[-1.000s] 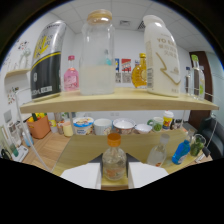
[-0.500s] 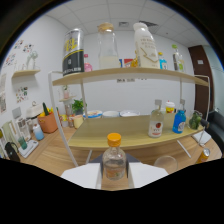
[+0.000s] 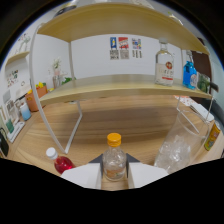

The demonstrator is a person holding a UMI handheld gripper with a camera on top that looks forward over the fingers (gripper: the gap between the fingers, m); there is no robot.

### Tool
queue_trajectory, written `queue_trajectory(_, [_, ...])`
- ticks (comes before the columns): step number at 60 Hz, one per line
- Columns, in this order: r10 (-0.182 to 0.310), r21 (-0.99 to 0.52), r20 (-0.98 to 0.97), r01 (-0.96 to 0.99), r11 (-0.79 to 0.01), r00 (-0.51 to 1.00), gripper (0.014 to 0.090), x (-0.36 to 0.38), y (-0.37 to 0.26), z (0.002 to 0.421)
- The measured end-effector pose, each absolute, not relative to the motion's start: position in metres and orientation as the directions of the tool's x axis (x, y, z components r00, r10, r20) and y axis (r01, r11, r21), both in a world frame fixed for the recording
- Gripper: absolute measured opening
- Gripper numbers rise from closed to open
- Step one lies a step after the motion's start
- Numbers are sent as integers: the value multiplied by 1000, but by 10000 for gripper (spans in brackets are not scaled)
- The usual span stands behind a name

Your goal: Make me a cup of Vodka Sunrise.

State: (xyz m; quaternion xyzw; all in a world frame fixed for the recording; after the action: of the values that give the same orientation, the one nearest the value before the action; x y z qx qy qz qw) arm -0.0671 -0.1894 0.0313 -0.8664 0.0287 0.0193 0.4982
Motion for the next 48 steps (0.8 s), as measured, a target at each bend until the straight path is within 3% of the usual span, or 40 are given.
queue_trajectory(23, [3,-835,-21,-16,-549,1000,378,-67,-199,17])
queue_trajectory(30, [10,-821,-20,-10,-571,1000,565,-64,-205,18])
queue_trajectory(36, [27,-827,-46,-23,-561,999,829,-68,-216,39])
queue_trajectory(48, [78,-876,-61,-16,-482,995,861,-64,-268,114])
